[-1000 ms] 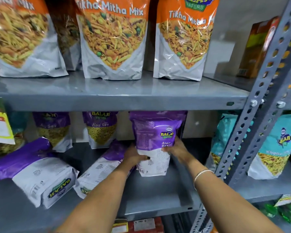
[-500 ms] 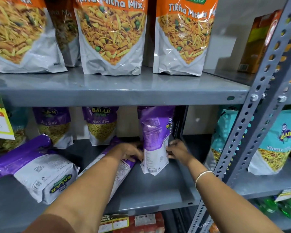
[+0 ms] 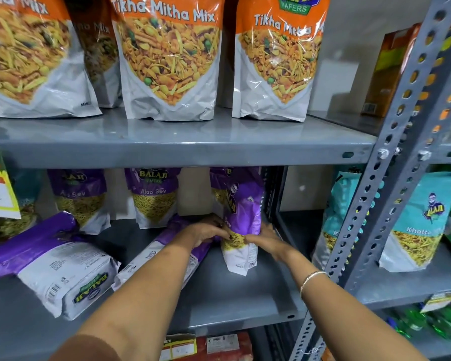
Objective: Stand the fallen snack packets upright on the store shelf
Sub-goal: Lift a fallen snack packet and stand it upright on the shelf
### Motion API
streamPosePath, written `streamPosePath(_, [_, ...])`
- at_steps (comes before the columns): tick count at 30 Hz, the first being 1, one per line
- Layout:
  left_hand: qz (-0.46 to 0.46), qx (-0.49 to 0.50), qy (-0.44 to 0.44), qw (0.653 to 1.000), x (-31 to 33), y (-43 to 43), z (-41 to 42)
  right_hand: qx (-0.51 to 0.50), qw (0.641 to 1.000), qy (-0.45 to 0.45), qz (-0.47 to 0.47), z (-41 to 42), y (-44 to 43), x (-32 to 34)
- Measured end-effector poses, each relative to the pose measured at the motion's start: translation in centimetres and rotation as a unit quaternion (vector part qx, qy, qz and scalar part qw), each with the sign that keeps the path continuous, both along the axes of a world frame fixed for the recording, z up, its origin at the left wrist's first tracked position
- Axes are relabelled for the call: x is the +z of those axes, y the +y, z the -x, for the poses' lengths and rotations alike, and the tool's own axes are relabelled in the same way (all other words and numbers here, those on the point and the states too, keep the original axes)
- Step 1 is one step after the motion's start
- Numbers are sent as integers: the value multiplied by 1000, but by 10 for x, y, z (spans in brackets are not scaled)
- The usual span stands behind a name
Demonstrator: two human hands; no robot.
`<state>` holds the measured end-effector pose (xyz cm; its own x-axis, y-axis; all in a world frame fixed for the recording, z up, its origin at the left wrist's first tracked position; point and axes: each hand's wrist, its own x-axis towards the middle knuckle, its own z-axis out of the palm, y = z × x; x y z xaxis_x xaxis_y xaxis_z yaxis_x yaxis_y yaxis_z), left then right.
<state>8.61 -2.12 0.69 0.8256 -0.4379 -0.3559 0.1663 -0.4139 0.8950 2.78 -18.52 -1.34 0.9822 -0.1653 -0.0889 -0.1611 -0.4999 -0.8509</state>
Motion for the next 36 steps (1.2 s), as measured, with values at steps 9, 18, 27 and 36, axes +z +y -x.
streamPosePath(9, [36, 31, -37, 998, 3, -11, 7, -2, 987, -13, -162, -1, -37, 3])
streamPosePath(18, [78, 62, -79, 992, -2, -19, 0, -150, 969, -47, -189, -8, -45, -5])
streamPosePath(27, [66, 53, -87, 993, -4, -12, 7, 53, 977, -16, -206, 3, -31, 11])
streamPosePath(36, [29, 19, -107, 994, -20, -5, 7, 18, 969, -64, -236, -1, -22, 10])
